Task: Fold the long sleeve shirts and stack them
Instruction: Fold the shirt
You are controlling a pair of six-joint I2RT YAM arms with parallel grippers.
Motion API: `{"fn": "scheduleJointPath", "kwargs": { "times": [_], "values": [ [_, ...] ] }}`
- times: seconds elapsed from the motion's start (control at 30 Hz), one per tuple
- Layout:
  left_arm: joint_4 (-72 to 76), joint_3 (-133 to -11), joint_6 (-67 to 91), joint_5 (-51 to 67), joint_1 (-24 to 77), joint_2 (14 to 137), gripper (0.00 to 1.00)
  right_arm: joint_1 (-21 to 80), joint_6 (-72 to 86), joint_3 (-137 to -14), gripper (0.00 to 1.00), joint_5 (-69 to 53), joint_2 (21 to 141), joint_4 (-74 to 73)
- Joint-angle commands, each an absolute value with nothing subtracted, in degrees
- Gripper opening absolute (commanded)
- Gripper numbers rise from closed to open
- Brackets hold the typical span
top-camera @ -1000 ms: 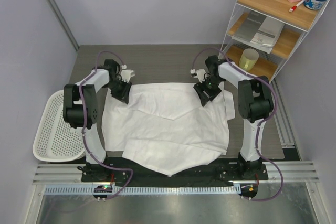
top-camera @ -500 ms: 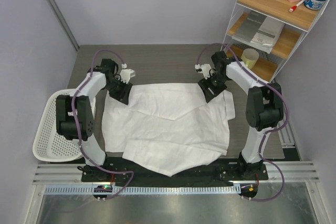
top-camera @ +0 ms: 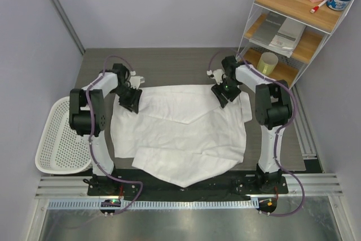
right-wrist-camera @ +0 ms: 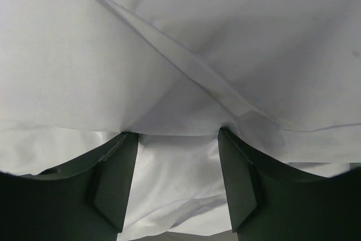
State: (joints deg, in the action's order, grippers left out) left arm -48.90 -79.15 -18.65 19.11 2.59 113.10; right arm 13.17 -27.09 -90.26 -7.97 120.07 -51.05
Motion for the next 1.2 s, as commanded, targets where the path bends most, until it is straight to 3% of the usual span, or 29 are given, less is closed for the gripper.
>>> {"fn": "scheduleJointPath", "kwargs": {
  "times": [0.0, 0.17, 0.4, 0.77, 1.0, 1.17],
  "values": [
    [-43.9, -84.3, -18.5, 18.5, 1.6, 121.3, 0.42, 11.3, -28.2, -96.2, 0.64, -4.8, 127.1, -45.1],
    [-49.9, -88.3, -21.9, 28.0, 1.6, 115.7, 0.43, 11.1, -30.1, -99.3, 0.65, -12.9, 121.2, -52.4],
    [-56.9, -74.2, -32.6, 39.4, 1.6, 95.1, 0.5, 13.3, -36.5, -84.7, 0.68, -30.0, 99.4, -60.9],
    [-63.3, -58.4, -43.5, 35.2, 1.1, 82.0, 0.49, 20.0, -48.7, -55.2, 0.63, -22.9, 82.0, -62.3],
    [-62.8, -57.2, -43.2, 31.5, 1.0, 82.5, 0.47, 25.6, -45.0, -51.3, 0.59, -21.5, 80.0, -59.1],
    [-58.3, -59.3, -39.3, 28.0, 0.3, 83.9, 0.47, 18.7, -42.0, -55.4, 0.58, -18.6, 85.3, -52.1]
  ]
}}
